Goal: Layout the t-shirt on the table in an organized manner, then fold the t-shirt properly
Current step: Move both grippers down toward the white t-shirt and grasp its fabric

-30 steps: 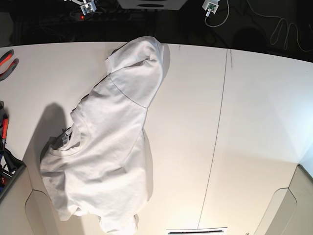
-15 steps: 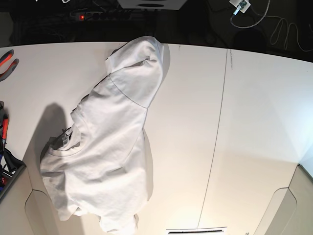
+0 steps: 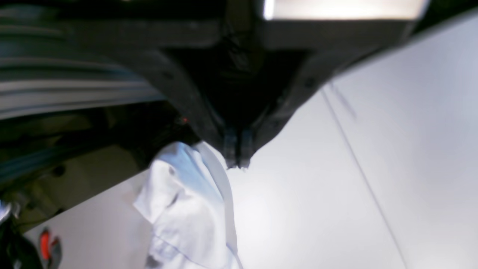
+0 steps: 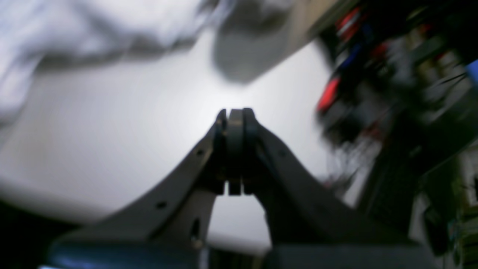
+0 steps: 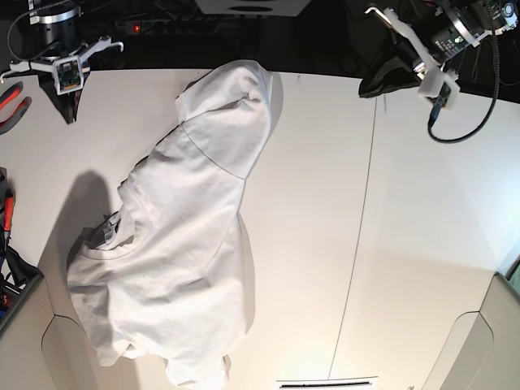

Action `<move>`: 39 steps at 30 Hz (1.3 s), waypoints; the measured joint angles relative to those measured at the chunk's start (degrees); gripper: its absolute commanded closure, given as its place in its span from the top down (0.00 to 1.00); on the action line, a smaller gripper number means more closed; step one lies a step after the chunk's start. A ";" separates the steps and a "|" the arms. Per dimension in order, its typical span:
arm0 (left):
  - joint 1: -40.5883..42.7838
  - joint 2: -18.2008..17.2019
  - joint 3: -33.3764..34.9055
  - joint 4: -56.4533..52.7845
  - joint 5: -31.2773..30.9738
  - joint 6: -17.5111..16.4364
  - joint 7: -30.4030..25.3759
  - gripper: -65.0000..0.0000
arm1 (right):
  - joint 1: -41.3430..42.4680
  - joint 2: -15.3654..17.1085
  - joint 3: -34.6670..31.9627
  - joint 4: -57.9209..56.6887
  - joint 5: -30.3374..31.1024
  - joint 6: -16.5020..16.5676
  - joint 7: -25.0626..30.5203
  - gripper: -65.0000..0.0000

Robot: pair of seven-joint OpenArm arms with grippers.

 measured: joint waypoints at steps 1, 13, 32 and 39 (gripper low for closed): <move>-1.84 0.42 1.57 -0.13 1.29 -0.02 0.04 0.00 | 1.38 -0.02 0.00 0.00 0.02 -0.42 -0.11 0.00; -10.73 2.29 9.77 -0.24 13.25 1.97 0.04 0.00 | 16.52 1.75 -0.11 -0.11 -16.04 30.23 -6.69 0.16; -12.17 4.92 9.60 -0.24 15.98 5.46 -0.76 0.00 | 24.87 15.80 -24.55 -4.96 -33.16 34.18 -5.60 0.65; -12.00 6.16 9.66 -0.24 15.98 5.62 -0.76 0.00 | 35.74 12.57 -34.56 -19.58 -36.57 28.26 -4.74 0.65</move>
